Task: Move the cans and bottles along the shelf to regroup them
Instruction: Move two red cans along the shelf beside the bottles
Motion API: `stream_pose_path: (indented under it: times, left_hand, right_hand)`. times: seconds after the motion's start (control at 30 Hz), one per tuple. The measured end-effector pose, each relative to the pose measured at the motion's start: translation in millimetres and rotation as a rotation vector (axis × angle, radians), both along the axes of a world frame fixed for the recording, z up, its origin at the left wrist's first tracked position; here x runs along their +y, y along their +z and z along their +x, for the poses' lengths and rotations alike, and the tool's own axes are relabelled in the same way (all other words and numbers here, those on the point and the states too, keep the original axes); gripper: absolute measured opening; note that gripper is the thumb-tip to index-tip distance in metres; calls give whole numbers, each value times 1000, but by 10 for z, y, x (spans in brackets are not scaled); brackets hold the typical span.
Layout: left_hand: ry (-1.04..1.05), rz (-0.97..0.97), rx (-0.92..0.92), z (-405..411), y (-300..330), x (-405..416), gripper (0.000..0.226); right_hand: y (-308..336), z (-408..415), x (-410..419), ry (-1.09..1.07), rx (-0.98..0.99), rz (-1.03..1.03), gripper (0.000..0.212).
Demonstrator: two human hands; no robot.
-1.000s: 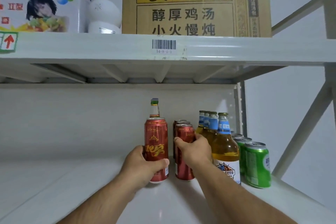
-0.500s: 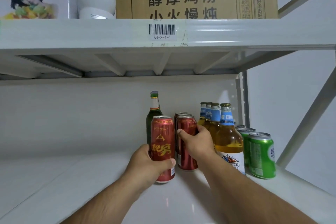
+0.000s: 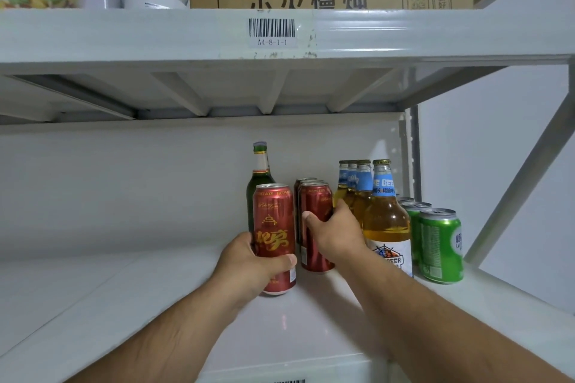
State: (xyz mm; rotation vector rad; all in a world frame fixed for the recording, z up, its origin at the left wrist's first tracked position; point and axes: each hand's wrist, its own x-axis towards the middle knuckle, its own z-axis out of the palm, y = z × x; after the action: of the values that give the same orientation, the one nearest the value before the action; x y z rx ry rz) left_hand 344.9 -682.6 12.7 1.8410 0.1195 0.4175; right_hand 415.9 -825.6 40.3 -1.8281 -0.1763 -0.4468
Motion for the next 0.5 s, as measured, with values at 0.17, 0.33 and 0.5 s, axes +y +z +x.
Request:
stream_pose_path:
  times: [0.17, 0.33, 0.5]
  left_hand:
    - [-4, -9, -3, -6, 52, -53, 60]
    - [-27, 2, -17, 17, 115, -159, 65]
    - [-23, 36, -16, 88, 153, -322, 77]
  right_hand:
    - [-57, -240, -172, 78, -19, -168, 43]
    - [-22, -524, -458, 222, -54, -447, 35]
    - [-14, -804, -675, 331, -122, -762, 14]
